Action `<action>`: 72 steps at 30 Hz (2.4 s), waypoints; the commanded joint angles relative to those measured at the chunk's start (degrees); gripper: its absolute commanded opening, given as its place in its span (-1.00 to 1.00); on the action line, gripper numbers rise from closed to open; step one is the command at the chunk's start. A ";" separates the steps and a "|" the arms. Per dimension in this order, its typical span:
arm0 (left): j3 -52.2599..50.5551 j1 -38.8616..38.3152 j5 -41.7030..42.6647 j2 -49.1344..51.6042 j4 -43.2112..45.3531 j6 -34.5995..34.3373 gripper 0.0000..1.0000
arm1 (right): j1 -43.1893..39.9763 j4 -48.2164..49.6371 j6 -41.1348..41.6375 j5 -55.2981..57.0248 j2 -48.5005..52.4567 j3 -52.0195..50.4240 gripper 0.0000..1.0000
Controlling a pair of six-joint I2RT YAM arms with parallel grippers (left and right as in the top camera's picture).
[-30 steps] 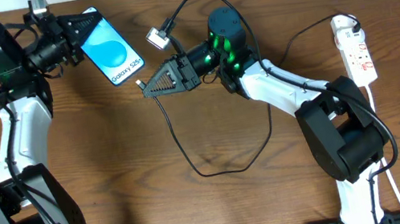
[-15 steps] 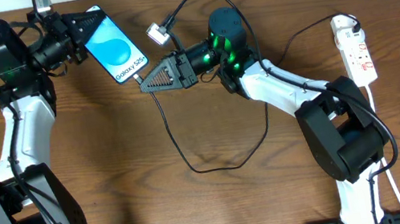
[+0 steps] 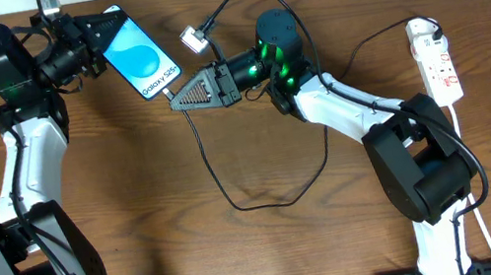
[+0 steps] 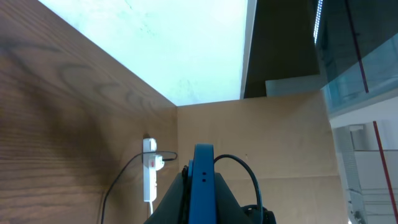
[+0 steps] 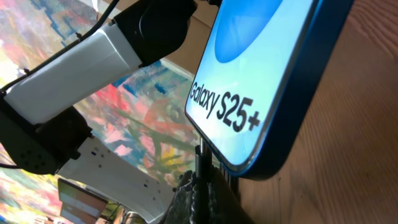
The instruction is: Plug charger to phone and switch on socket
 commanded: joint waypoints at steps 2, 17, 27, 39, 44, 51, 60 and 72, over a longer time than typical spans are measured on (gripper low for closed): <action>0.96 0.26 1.20 -1.25 0.48 0.20 -0.85 | -0.31 0.33 0.44 2.84 0.70 0.15 -0.98; 0.96 0.35 1.40 -1.25 0.48 0.15 -0.85 | -1.05 0.33 0.39 2.84 0.70 0.15 -0.98; 0.96 0.33 1.14 -1.25 0.50 0.15 -0.85 | -1.53 0.31 0.39 3.23 0.70 0.15 -0.98; 0.96 0.33 1.18 -1.25 0.48 0.22 -0.85 | -0.48 0.31 2.80 6.47 0.70 0.15 -0.98; 0.96 0.33 1.18 -1.25 0.48 0.20 -0.85 | 0.28 0.31 3.43 7.26 0.70 0.15 -0.98; 0.96 0.33 1.18 -1.25 0.48 0.20 -0.85 | 0.63 0.31 3.63 7.63 0.70 0.15 -0.98; 0.96 0.33 1.88 -1.25 0.48 2.40 -0.86 | 0.63 0.31 4.74 7.76 0.70 0.15 -0.98; 0.96 0.33 6.75 -1.25 0.48 4.31 -0.85 | 0.63 0.33 5.60 7.67 0.70 0.15 -0.98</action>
